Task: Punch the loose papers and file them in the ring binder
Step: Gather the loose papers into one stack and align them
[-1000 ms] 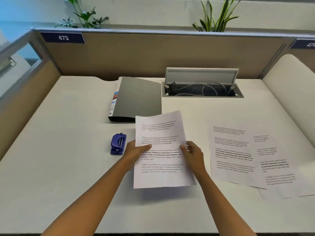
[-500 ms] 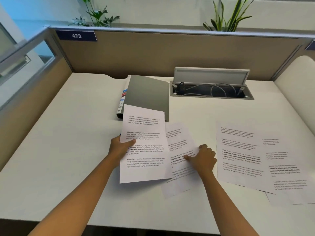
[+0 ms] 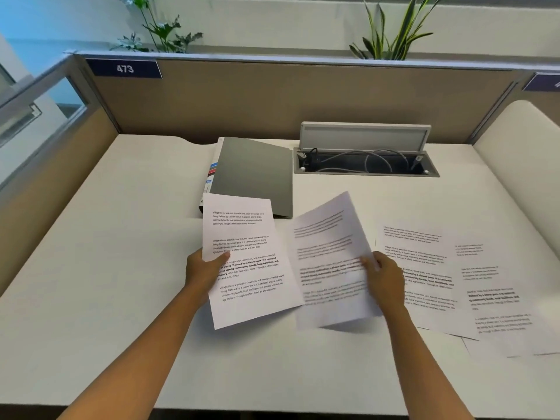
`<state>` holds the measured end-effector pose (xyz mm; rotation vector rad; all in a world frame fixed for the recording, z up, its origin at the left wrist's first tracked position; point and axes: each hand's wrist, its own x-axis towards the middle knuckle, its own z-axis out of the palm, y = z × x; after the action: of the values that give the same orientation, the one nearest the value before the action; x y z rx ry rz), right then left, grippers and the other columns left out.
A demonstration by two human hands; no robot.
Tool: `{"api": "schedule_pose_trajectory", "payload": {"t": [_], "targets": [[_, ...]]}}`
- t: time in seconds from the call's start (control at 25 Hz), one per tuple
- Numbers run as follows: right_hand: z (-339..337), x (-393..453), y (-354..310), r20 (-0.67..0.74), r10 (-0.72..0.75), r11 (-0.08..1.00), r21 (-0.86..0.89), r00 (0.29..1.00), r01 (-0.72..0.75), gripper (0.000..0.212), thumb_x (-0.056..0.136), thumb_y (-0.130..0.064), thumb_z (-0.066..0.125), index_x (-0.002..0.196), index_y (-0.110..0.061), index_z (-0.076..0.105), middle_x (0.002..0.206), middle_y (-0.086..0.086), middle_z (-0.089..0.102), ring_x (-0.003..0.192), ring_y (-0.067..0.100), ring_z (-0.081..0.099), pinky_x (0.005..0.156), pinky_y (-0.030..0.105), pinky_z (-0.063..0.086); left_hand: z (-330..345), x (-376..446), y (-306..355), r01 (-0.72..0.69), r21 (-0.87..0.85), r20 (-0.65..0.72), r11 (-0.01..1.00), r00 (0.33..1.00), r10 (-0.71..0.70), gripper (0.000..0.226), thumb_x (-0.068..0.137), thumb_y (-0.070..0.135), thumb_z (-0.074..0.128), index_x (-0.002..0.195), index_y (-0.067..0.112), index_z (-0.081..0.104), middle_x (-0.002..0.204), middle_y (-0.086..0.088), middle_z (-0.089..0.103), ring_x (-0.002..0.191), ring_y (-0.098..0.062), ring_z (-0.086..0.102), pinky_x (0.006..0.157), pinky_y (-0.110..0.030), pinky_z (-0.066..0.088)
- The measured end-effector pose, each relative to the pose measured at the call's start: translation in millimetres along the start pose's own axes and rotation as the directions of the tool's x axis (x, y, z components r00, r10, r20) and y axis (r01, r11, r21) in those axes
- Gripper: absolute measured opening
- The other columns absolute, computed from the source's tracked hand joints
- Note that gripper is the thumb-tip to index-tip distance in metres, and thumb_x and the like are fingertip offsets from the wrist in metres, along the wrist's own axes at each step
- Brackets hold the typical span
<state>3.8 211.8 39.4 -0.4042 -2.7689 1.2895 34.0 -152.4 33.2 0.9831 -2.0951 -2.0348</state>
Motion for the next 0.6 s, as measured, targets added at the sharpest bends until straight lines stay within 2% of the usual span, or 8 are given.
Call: {"api": "schedule_pose_trajectory", "payload": {"t": [0.12, 0.24, 0.32, 0.44, 0.6], "targets": [[-27, 11, 14, -0.157, 0.033, 0.992, 0.128, 0.987, -0.013, 0.021, 0.098, -0.03, 0.059, 0.089, -0.012, 0.065, 0.08, 0.003, 0.064, 0.074, 0.024, 0.055, 0.058, 0.03, 0.036, 3, 0, -3, -0.005, 0.014, 0.009, 1.0, 1.0, 0.005, 0.027, 0.086, 0.011, 0.075, 0.112, 0.012, 0.069, 0.108, -0.007, 0.073, 0.098, -0.027, 0.07, 0.093, -0.044, 0.056], [-37, 24, 29, -0.222, 0.144, 0.948, 0.312, 0.964, -0.07, 0.032, 0.096, -0.033, 0.061, 0.079, -0.006, 0.057, 0.072, 0.006, 0.056, 0.069, 0.022, 0.048, 0.059, 0.031, 0.034, 10, -4, -5, -0.022, 0.033, 0.075, 0.999, 0.997, 0.019, 0.028, 0.087, 0.011, 0.075, 0.113, 0.015, 0.067, 0.108, -0.003, 0.073, 0.097, -0.024, 0.07, 0.092, -0.043, 0.056], [-36, 24, 27, -0.201, 0.205, 0.899, 0.426, 0.958, -0.103, 0.029, 0.096, -0.033, 0.061, 0.085, -0.006, 0.062, 0.075, 0.007, 0.06, 0.069, 0.02, 0.051, 0.06, 0.028, 0.039, 18, -11, -5, -0.009, 0.012, 0.151, 1.0, 0.989, 0.007, 0.027, 0.088, 0.008, 0.073, 0.112, 0.019, 0.066, 0.105, 0.001, 0.072, 0.096, -0.019, 0.07, 0.089, -0.039, 0.055], [-14, 8, 18, -0.118, 0.189, 0.873, 0.475, 0.975, -0.112, 0.018, 0.096, -0.028, 0.062, 0.093, -0.011, 0.067, 0.08, 0.005, 0.066, 0.07, 0.015, 0.056, 0.061, 0.026, 0.044, 30, -16, -13, 0.056, 0.013, 0.252, 0.998, 0.966, -0.057, 0.031, 0.09, 0.006, 0.071, 0.12, 0.012, 0.066, 0.111, -0.004, 0.073, 0.1, -0.022, 0.071, 0.092, -0.042, 0.056], [34, -18, 13, 0.01, 0.096, 0.888, 0.45, 0.995, -0.09, 0.029, 0.095, -0.03, 0.063, 0.077, -0.008, 0.06, 0.07, 0.009, 0.061, 0.064, 0.012, 0.05, 0.061, 0.03, 0.04, 41, -18, -19, 0.117, 0.057, 0.27, 0.991, 0.954, -0.128, 0.021, 0.094, 0.013, 0.066, 0.114, 0.018, 0.066, 0.111, -0.008, 0.074, 0.096, -0.026, 0.072, 0.086, -0.044, 0.058]]}}
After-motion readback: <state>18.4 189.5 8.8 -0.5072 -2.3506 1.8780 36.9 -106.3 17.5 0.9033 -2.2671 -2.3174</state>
